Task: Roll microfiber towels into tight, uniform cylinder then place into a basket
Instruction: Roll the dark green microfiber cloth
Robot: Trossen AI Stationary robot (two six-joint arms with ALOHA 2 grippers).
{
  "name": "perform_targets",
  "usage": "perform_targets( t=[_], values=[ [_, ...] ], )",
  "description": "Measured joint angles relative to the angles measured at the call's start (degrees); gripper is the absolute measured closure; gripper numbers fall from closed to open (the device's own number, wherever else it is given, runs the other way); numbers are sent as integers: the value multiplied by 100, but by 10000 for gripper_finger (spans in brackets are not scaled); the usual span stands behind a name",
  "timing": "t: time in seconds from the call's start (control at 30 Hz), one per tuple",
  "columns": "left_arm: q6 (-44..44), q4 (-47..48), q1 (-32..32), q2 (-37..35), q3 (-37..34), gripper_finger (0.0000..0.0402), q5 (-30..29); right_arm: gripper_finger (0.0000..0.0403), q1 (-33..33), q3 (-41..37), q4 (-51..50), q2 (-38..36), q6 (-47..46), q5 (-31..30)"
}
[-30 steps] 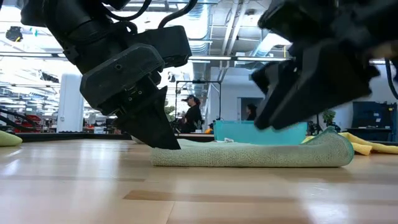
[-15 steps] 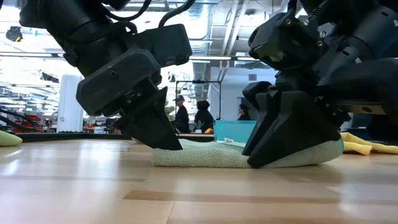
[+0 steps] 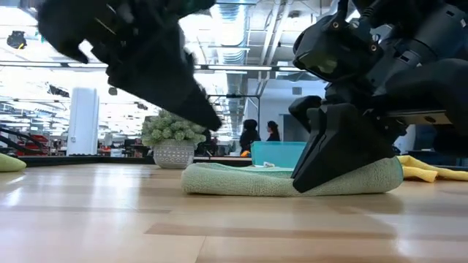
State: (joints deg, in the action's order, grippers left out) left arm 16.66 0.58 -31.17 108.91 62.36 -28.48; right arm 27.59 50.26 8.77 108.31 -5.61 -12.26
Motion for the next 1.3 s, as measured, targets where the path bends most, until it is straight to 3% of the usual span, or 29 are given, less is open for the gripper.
perform_targets(
  t=[0.1, 0.37, 0.7, 0.83, 1.13, 1.3],
  values=[
    [-622, -597, -27, 350, -2, 241, 50, 379, 0, 0, -1, 0, -39, 24],
    [-1212, -802, 12, 886, -1, 255, -362, 387, 0, 2, -38, -4, -42, 40],
    [-988, -580, 54, 915, 20, 264, -356, 365, 43, 2, -62, -7, 55, 38],
    [-771, -485, 95, 913, 25, 293, -263, 333, 92, 2, -50, -7, 97, 45],
    [-744, -488, 125, 913, 16, 374, -68, 215, 98, -7, 47, -66, 309, 54],
    [-744, -493, 128, 915, 12, 397, -73, 204, 92, -7, -29, -10, 501, -388]
  ],
)
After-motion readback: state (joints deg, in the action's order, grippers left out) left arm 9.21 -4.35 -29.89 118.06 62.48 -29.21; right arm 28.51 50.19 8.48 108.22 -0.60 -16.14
